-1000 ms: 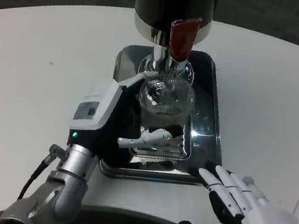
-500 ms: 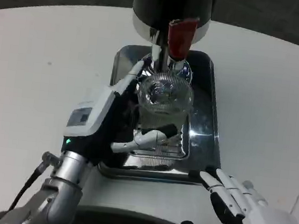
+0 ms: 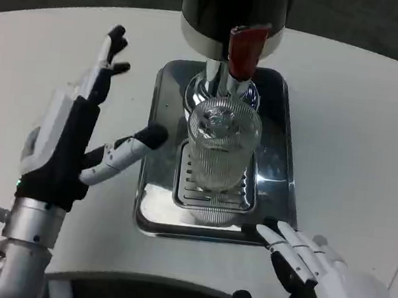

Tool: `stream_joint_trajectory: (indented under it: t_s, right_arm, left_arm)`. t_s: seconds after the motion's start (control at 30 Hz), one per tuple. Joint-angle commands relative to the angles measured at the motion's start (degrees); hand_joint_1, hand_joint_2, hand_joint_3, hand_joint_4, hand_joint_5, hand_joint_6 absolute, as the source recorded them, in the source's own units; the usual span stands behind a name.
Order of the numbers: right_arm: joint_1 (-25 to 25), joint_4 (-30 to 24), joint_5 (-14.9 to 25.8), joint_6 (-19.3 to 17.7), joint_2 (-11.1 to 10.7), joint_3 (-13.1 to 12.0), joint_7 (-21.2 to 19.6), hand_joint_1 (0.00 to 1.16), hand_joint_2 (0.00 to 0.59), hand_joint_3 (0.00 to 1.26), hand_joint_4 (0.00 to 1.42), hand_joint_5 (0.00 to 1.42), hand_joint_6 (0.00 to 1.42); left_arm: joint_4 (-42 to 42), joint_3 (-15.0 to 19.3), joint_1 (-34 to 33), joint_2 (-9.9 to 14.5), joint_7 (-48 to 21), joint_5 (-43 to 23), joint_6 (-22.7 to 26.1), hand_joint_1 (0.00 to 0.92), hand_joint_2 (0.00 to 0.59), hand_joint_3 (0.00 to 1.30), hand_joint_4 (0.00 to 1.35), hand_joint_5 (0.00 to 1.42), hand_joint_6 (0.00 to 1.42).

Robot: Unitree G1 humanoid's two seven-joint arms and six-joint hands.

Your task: Grasp the cup under the faucet to collect the drink, then remove the cup.

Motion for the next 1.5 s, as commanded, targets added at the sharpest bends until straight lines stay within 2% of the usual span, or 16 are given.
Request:
stream_joint_trajectory:
  t_s: [0.03, 0.2, 0.33, 0.5, 0.7, 0.9, 1.03, 1.2, 1.27, 1.5]
  right_arm:
    - [0.2, 0.2, 0.4, 0.7, -0.3, -0.6, 0.6, 0.49, 0.528, 0.20, 0.11, 0.12, 0.11]
    - [0.1, -0.1, -0.1, 0.9, -0.1, -0.7, 0.7, 0.49, 0.528, 0.20, 0.11, 0.12, 0.11]
    - [1.0, -1.1, -1.0, 2.0, 1.0, -0.9, 0.2, 0.49, 0.528, 0.20, 0.12, 0.12, 0.13]
    - [2.1, -2.1, -1.5, 2.1, 1.2, -0.8, -0.1, 0.50, 0.528, 0.20, 0.14, 0.12, 0.13]
    - [3.6, -3.1, -2.2, 1.8, 1.9, -0.5, -0.5, 0.50, 0.528, 0.21, 0.15, 0.13, 0.14]
    - [4.4, -3.6, -2.4, 1.6, 2.3, -0.5, -0.8, 0.50, 0.528, 0.21, 0.15, 0.14, 0.14]
    - [5.0, -3.9, -2.3, 1.5, 2.3, -0.9, -1.0, 0.50, 0.528, 0.21, 0.15, 0.14, 0.15]
    - [5.5, -4.2, -1.9, 1.4, 2.3, -1.3, -1.1, 0.50, 0.528, 0.22, 0.15, 0.16, 0.15]
    - [5.6, -4.2, -1.8, 1.4, 2.3, -1.4, -1.1, 0.50, 0.528, 0.22, 0.15, 0.16, 0.15]
    - [6.0, -4.6, -1.1, 1.3, 2.3, -2.2, -1.2, 0.49, 0.523, 0.22, 0.16, 0.16, 0.16]
  left_arm:
    - [-7.7, 2.7, 2.6, 0.8, -8.9, -7.6, 0.8, 0.000, 0.004, 0.00, 0.00, 0.00, 0.00]
    - [-15.1, 5.8, 2.8, 0.9, -18.0, -17.4, 2.5, 0.000, 0.049, 0.00, 0.00, 0.00, 0.00]
    - [-24.9, 6.4, 0.8, 2.1, -28.7, -29.5, 8.3, 0.000, 0.064, 0.00, 0.00, 0.00, 0.00]
    - [-31.9, 7.6, -2.4, 5.0, -38.3, -35.3, 13.2, 0.000, 0.070, 0.00, 0.00, 0.00, 0.00]
    - [-33.0, 9.3, -7.7, 6.9, -48.0, -44.1, 22.3, 0.000, 0.074, 0.00, 0.00, 0.00, 0.00]
    - [-30.3, 10.7, -13.0, 6.4, -54.7, -50.8, 32.2, 0.000, 0.067, 0.00, 0.00, 0.00, 0.00]
    - [-27.7, 10.9, -15.9, 6.7, -58.3, -53.1, 38.5, 0.000, 0.062, 0.00, 0.00, 0.00, 0.00]
    - [-24.9, 10.9, -18.6, 5.7, -62.0, -54.7, 44.4, 0.000, 0.059, 0.00, 0.00, 0.00, 0.00]
    - [-23.9, 10.9, -19.4, 5.3, -63.1, -54.1, 45.5, 0.000, 0.052, 0.00, 0.00, 0.00, 0.00]
    - [-18.1, 9.9, -22.9, 4.3, -66.2, -49.6, 44.4, 0.000, 0.049, 0.00, 0.00, 0.00, 0.00]
